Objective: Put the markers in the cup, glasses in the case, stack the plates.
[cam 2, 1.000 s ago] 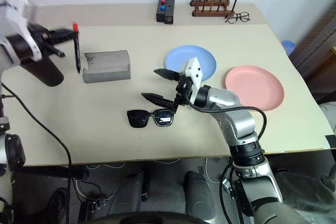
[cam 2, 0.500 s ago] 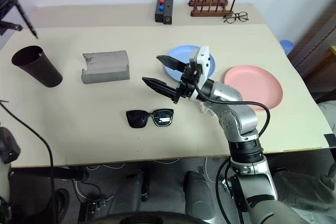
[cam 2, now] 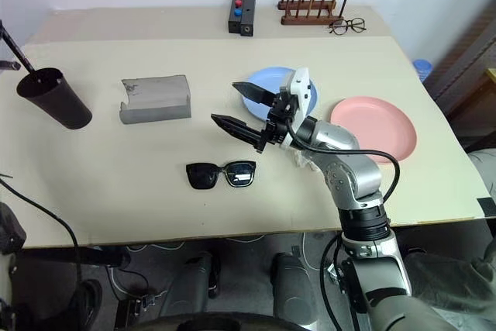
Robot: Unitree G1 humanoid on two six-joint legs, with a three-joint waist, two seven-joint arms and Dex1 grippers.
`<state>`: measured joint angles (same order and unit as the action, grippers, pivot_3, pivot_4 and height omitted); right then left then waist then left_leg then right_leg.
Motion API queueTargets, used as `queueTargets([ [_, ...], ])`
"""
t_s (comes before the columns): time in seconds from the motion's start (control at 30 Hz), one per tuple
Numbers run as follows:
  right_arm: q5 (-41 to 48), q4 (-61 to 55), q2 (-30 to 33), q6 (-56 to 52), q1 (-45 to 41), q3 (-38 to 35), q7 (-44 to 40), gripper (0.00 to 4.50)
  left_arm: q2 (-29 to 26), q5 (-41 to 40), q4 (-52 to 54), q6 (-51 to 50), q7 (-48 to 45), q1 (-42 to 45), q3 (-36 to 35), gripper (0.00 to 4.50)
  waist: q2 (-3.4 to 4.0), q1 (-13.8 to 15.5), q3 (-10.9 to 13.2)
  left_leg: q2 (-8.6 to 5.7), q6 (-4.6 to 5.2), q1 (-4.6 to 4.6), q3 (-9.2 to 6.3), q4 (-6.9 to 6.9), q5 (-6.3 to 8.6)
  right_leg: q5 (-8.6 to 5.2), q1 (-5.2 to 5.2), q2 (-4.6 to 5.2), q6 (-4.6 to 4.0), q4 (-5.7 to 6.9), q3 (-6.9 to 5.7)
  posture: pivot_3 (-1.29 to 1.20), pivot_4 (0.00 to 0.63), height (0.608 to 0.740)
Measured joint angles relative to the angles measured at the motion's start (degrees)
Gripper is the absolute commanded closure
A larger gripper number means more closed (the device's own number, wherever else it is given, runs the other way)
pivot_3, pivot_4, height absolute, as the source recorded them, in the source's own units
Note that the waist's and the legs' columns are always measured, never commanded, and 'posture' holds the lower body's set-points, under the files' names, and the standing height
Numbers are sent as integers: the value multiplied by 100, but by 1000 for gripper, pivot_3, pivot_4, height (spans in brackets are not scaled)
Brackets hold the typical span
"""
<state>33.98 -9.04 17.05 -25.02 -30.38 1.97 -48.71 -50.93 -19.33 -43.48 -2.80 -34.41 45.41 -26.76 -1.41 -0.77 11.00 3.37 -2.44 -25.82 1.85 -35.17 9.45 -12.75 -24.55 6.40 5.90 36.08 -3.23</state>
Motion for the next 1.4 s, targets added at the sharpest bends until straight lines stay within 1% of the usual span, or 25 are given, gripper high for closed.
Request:
queueTargets([
  [0.03,-6,-5,10,0,2,3,-4,0,20,-17,42,-23,20,-82,-9,4473,0,2,0,0,0,-1,1,-1,0,0,0,0,0,0,0,0,150,740],
  [0.1,-16,-20,31,0,4,24,-10,0,82,-91,122,-46,63,-199,-54,3635,-1,15,-1,0,0,-1,1,-3,0,0,1,0,0,-2,1,0,150,740],
  [0.13,-18,-23,32,0,4,33,-12,0,93,-124,132,-46,71,-229,-92,3305,-1,21,-1,0,0,-2,0,-3,0,0,2,0,0,-3,0,0,150,740],
  [0.27,-21,-25,33,0,4,71,-10,0,98,-219,239,-49,85,-247,-135,1340,-1,22,-1,0,-1,-1,1,-3,0,0,2,0,-1,-3,0,0,150,740],
  [0.33,-21,-27,34,0,4,85,-7,0,99,-266,330,-68,84,-248,-135,422,-1,15,-1,0,-1,-1,0,-2,0,0,2,0,-1,-2,0,0,150,740],
  [0.37,-21,-28,34,0,4,86,-7,0,99,-268,349,-69,85,-248,-137,39,-1,13,0,0,-1,0,1,-2,0,0,2,0,-1,-2,0,0,150,740],
  [0.53,-60,-31,37,0,5,92,2,0,99,-275,610,-255,-38,-248,-69,39,-1,20,-1,0,-1,-1,1,-3,0,0,2,0,-1,-3,0,0,150,740],
  [0.67,-91,-32,33,2,5,99,9,0,133,-274,905,-508,-255,-132,235,39,-1,30,-1,0,-1,-1,1,-4,0,0,4,0,-1,-3,0,0,150,740],
  [0.8,-122,-32,27,4,5,100,18,0,191,-614,1485,-1202,-1014,-12,582,39,-1,14,0,0,-1,-1,0,-3,0,0,3,0,-1,-3,1,0,150,740],
  [0.9,-136,-30,24,8,4,101,24,0,201,-502,1686,-1331,-1738,58,1224,39,0,16,0,0,0,1,1,-3,0,0,3,0,-2,-1,1,0,150,740],
  [0.97,-154,-25,42,7,9,103,14,0,199,-108,1336,-1303,-2290,319,1880,39,1,21,0,-1,0,2,2,-5,0,-2,4,-1,-5,-2,1,0,150,740],
  [1.03,-191,11,161,-3,22,100,8,0,298,328,702,-1188,-2730,692,2456,39,1,32,1,-1,0,0,2,-6,0,-9,4,-1,-16,-2,1,0,150,740],
  [1.13,-296,89,341,-8,39,71,50,0,549,928,-116,-774,-2982,1068,3025,39,1,24,1,-1,1,-4,3,-5,1,-10,2,-1,-17,-5,1,0,150,740],
  [1.2,-335,125,452,-27,69,-7,104,0,778,1286,-699,-452,-2951,1350,3264,39,0,31,1,-1,1,-7,2,-5,0,-5,0,-1,-8,-5,1,0,150,740],
  [1.27,-339,130,515,-39,102,-82,153,0,950,1533,-1198,-254,-2924,1566,3354,39,-1,24,2,-1,2,-9,2,-6,0,-1,-2,-1,-1,-5,1,0,150,740],
  [1.4,-350,65,567,-47,316,-134,306,0,1185,1867,-1893,2,-3013,1810,3506,39,0,10,2,-1,3,-9,1,-4,1,-2,-5,-1,-1,-3,1,0,150,740],
])
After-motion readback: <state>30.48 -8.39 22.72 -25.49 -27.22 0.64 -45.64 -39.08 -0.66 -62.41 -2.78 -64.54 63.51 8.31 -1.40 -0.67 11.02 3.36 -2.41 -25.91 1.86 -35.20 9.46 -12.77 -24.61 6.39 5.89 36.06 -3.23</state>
